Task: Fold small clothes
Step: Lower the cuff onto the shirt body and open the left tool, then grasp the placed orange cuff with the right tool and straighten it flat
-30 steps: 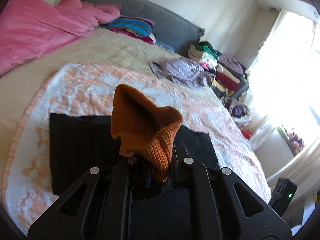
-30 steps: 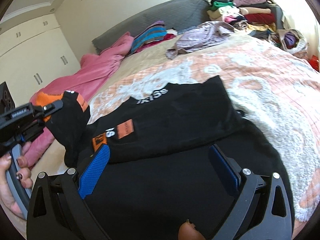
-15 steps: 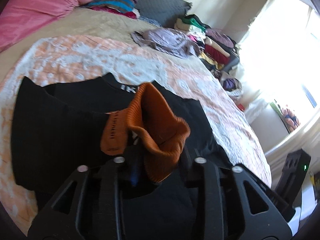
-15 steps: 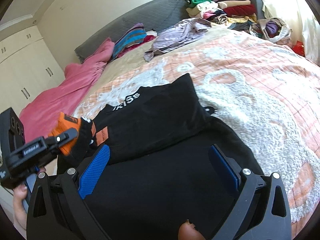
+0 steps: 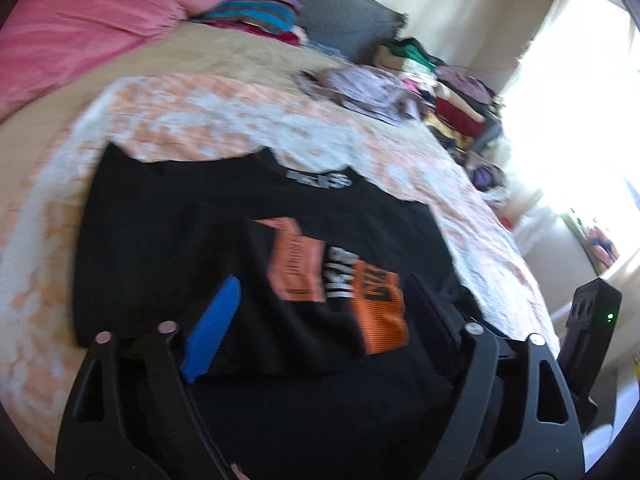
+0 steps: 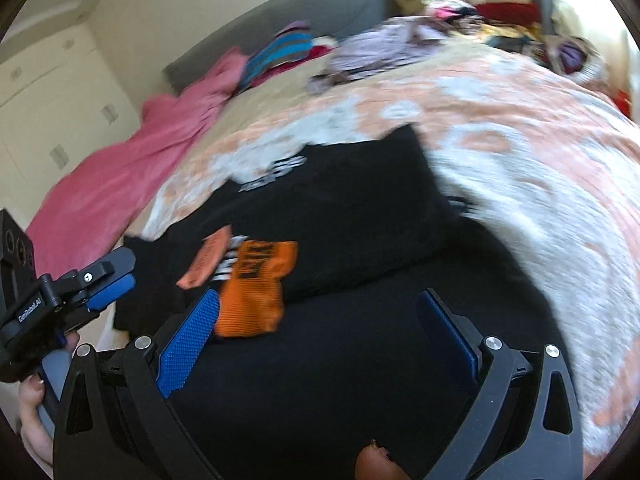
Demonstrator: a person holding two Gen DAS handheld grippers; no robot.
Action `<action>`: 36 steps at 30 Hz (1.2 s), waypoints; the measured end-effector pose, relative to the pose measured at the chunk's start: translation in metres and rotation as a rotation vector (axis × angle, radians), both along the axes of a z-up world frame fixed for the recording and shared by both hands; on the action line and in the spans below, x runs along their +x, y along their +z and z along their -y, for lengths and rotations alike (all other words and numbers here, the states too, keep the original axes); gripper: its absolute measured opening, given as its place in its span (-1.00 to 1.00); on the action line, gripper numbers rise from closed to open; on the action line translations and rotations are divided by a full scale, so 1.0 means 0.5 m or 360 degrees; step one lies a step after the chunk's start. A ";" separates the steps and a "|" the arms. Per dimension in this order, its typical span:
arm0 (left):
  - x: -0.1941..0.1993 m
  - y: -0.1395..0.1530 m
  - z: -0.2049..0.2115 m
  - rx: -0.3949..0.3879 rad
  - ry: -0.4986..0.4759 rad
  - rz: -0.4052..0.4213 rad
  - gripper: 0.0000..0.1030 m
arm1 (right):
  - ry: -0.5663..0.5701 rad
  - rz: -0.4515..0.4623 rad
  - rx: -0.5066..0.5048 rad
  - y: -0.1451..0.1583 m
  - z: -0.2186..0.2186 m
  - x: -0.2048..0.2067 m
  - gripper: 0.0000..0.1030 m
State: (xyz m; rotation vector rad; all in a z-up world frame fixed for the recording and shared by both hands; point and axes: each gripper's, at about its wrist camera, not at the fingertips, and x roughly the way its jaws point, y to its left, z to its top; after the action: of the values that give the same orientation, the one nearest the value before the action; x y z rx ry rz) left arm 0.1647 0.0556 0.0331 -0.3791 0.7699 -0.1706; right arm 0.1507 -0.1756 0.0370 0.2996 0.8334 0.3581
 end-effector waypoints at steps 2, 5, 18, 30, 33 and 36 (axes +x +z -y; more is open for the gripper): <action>-0.016 0.004 -0.029 -0.0013 0.0065 0.0012 0.53 | 0.0092 -0.0007 -0.0037 0.003 -0.041 0.024 0.90; -0.037 0.011 -0.066 -0.0031 0.0137 0.0029 0.74 | 0.0158 -0.0046 -0.0067 -0.005 -0.086 0.060 0.80; -0.087 0.035 -0.130 -0.0123 0.0247 0.0101 0.76 | 0.0242 -0.0083 -0.0060 -0.041 -0.163 0.114 -0.77; -0.106 0.032 -0.167 -0.0158 0.0302 0.0107 0.76 | 0.0345 0.0413 -0.0189 0.140 -0.167 0.097 -0.82; -0.105 0.032 -0.164 -0.0139 0.0296 0.0102 0.76 | 0.0281 0.0464 -0.0240 0.153 -0.148 0.105 -0.83; -0.101 0.029 -0.160 -0.0126 0.0282 0.0096 0.76 | 0.0192 0.0496 -0.0330 0.149 -0.127 0.107 -0.83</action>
State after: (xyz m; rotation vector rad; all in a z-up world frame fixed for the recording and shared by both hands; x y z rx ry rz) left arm 0.1139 0.1354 0.0477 -0.5129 0.6676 -0.0457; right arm 0.2042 -0.1119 0.1116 -0.0018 0.5762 0.4152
